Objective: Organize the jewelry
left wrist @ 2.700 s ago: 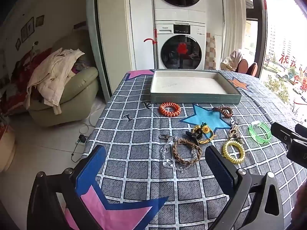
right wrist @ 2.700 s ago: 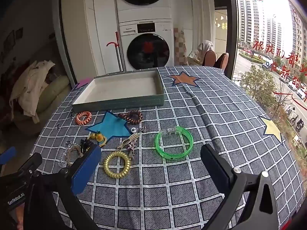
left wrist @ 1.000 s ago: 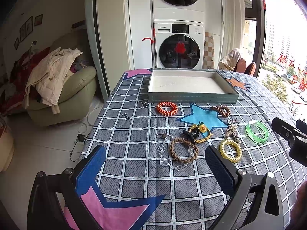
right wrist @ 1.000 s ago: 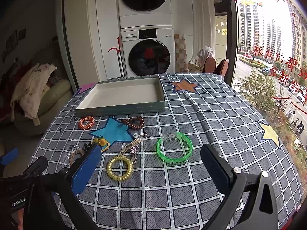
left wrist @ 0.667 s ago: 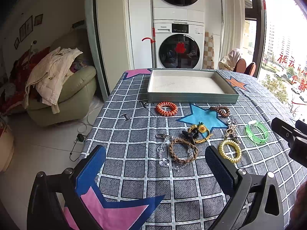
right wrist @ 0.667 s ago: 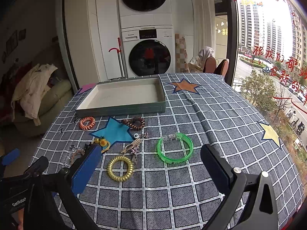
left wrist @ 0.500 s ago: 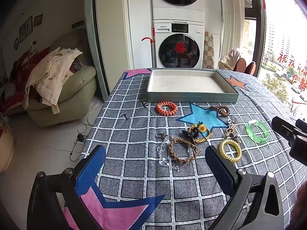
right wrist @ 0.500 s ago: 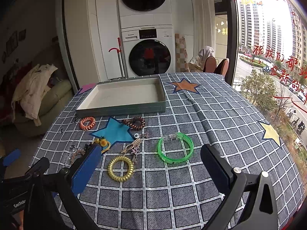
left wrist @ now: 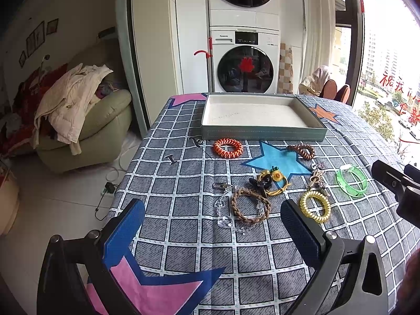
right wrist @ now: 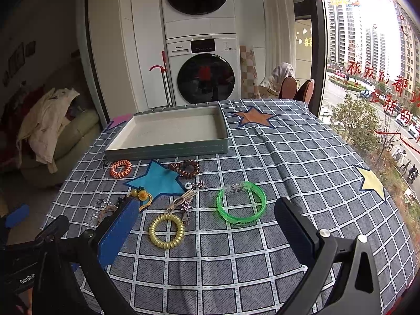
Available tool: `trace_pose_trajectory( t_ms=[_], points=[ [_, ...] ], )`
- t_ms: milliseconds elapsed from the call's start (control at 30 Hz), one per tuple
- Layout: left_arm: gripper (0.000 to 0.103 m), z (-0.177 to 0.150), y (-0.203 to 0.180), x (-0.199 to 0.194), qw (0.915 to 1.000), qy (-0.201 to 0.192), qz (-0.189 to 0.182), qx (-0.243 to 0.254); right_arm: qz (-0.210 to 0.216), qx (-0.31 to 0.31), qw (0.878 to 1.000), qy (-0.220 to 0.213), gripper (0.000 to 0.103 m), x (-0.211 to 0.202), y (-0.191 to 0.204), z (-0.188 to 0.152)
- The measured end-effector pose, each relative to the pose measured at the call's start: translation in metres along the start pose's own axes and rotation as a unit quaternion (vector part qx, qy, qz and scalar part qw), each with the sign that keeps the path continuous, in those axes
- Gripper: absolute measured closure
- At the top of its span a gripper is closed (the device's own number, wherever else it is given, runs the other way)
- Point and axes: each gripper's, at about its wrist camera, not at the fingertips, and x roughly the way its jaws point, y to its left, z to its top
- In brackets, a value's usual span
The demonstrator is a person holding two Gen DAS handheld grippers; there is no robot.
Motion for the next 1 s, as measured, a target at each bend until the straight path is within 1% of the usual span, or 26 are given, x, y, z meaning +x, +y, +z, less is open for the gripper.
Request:
trace_pose_trajectory(
  t_ms=[1000],
  points=[
    [0.000, 0.0021, -0.0029, 0.0029, 1.0000, 0.003, -0.002, -0.001, 0.005, 0.006, 1.000, 0.002, 0.000, 0.0027, -0.0025, 0.0006]
  ],
)
